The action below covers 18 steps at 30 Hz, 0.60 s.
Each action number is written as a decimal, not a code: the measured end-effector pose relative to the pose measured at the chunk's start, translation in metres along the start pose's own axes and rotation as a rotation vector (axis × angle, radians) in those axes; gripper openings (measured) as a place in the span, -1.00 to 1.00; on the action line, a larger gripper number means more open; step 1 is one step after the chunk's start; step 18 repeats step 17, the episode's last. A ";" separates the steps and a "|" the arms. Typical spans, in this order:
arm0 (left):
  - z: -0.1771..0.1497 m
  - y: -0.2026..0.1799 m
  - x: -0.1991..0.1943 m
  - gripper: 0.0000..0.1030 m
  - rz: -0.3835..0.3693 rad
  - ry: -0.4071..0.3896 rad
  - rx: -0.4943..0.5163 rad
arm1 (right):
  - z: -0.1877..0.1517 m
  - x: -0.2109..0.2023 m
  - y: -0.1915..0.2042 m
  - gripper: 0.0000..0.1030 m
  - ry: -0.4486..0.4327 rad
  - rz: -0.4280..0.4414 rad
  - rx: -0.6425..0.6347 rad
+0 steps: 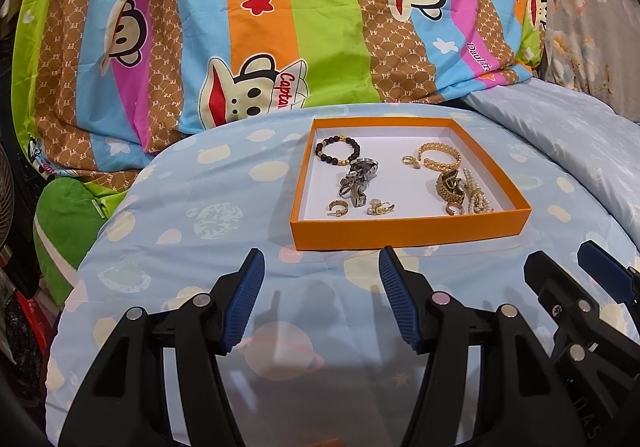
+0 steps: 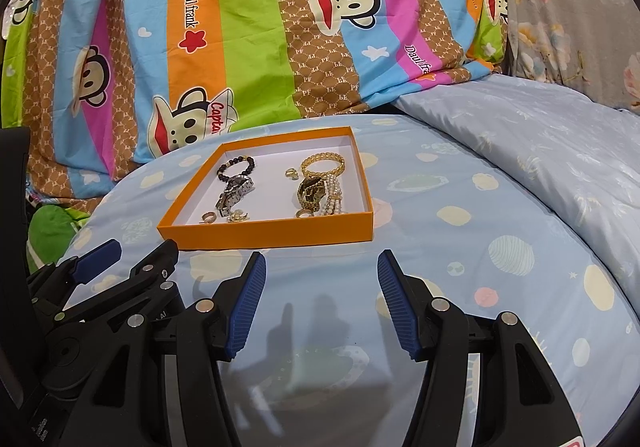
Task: Organize jewelry
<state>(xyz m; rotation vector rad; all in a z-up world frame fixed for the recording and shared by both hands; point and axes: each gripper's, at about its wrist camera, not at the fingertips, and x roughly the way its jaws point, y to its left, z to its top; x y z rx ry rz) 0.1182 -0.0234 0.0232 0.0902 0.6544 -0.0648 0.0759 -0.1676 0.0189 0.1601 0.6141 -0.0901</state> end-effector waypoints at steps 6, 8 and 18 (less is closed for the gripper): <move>-0.001 -0.001 0.000 0.11 0.000 -0.002 0.000 | 0.000 0.000 0.000 0.13 -0.001 0.000 0.000; 0.000 0.000 0.000 0.11 0.002 -0.003 0.001 | 0.000 0.000 0.000 0.13 -0.001 0.000 0.000; 0.000 0.001 0.000 0.11 0.010 0.000 -0.003 | 0.001 -0.002 -0.001 0.13 -0.005 -0.013 -0.010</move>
